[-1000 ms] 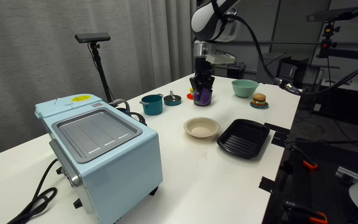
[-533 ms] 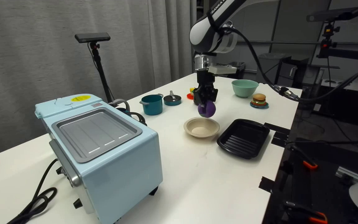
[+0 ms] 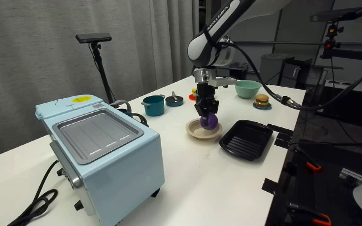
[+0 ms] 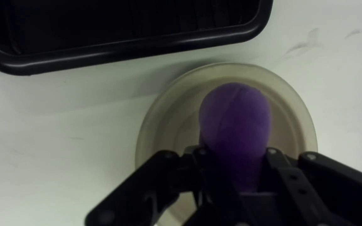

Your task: Put the purple plush toy on the beige plate

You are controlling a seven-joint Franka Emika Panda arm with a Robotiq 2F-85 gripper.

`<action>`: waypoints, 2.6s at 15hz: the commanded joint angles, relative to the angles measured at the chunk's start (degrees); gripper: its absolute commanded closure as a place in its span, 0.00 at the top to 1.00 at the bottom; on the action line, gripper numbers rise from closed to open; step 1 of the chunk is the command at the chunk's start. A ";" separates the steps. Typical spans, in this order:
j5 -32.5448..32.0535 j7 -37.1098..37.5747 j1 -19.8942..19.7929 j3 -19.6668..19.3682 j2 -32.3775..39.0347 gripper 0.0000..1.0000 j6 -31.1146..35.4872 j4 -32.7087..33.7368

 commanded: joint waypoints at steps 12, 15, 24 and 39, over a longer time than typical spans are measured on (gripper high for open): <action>-1.58 0.70 1.65 -0.32 3.96 0.71 8.26 2.33; -1.78 0.45 1.48 -0.41 3.22 0.94 9.19 2.02; -0.85 -0.69 0.17 -0.99 -3.13 1.00 9.48 -0.85; -0.64 -0.05 0.21 -1.90 -10.51 1.00 9.19 -3.02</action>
